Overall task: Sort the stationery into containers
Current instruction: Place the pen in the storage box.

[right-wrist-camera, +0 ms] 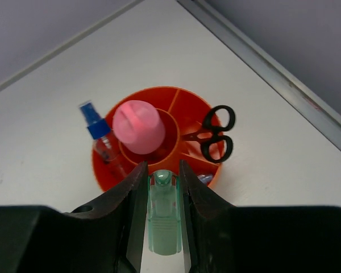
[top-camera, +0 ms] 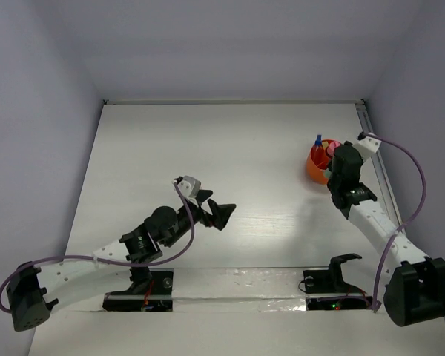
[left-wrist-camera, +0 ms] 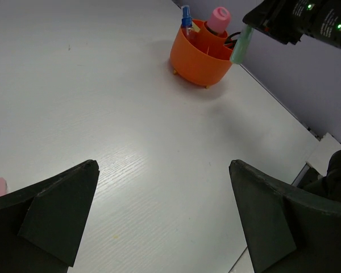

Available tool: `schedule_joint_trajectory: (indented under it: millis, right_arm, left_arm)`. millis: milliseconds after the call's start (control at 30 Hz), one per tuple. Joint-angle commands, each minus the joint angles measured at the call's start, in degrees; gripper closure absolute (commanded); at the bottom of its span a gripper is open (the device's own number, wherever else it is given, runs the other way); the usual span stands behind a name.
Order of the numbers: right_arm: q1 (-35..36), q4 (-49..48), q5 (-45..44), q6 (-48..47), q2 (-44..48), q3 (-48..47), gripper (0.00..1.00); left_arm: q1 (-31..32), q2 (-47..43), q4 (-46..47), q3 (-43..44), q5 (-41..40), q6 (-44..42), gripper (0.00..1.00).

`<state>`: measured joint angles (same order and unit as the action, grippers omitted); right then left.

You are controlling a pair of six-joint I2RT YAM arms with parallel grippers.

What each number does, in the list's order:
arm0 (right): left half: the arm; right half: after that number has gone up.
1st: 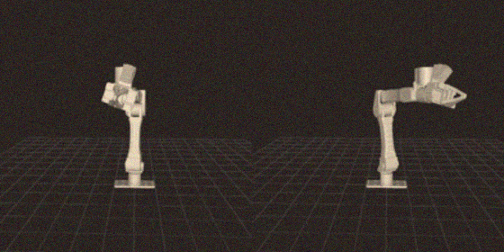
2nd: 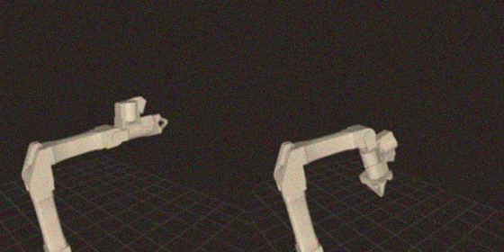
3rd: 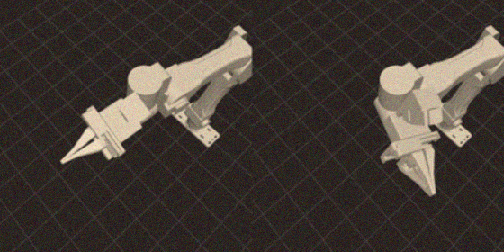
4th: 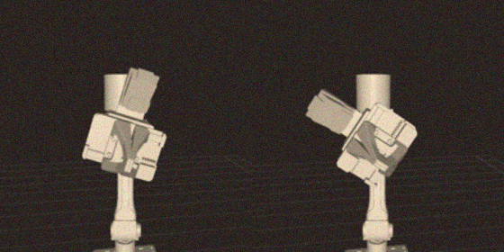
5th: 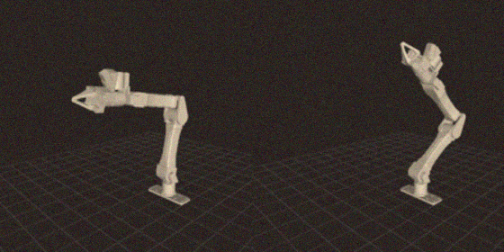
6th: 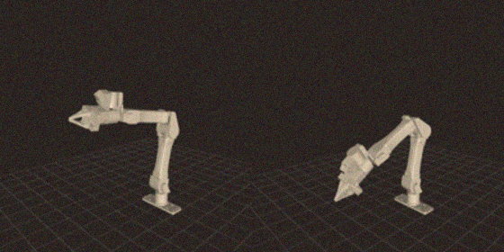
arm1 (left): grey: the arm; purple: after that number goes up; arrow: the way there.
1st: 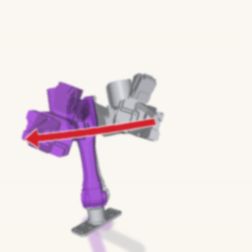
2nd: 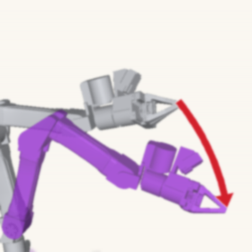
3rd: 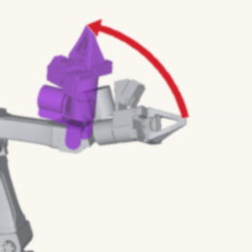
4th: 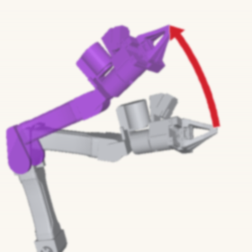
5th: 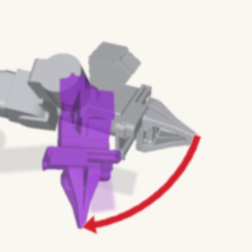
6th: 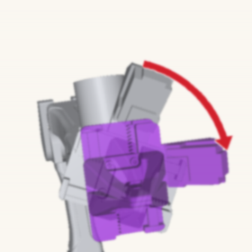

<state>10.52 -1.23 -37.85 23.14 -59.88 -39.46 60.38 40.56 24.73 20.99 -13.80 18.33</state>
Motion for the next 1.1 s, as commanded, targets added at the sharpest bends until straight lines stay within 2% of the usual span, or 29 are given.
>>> schedule_joint_trajectory:
  millis: [0, 267, 533, 767, 900, 1067]
  right_arm:
    - [-0.2, -10.5, -8.6, -1.1, 1.0, 1.9, 1.0]
    - [-0.2, -23.1, -11.5, -6.2, -2.3, 3.8, 1.0]
    - [-0.8, -33.0, -11.2, -7.1, -5.2, 7.6, 1.0]
    - [-1.3, -36.7, -11.5, -6.9, -7.3, 9.2, 1.0]
    - [-1.3, -34.8, -12.3, -4.3, -8.4, 8.8, 1.0]
    - [-1.3, -35.3, -12.3, -2.6, -8.9, 10.4, 0.94]
  left_arm:
    - [0.2, -1.4, 3.4, -0.4, -1.1, -0.1, 0.01]
    - [0.2, 0.2, 3.9, -0.3, -0.1, -0.2, 0.01]
    - [0.2, 2.1, 4.3, -0.1, -0.3, -0.3, 0.01]
    - [0.2, 3.1, 4.6, 0.1, -0.4, -0.4, 0.01]
    - [-0.4, 3.3, 4.6, 0.1, -0.9, -0.3, 0.01]
    - [-0.4, 3.5, 4.6, -0.1, -1.1, -0.4, 0.01]
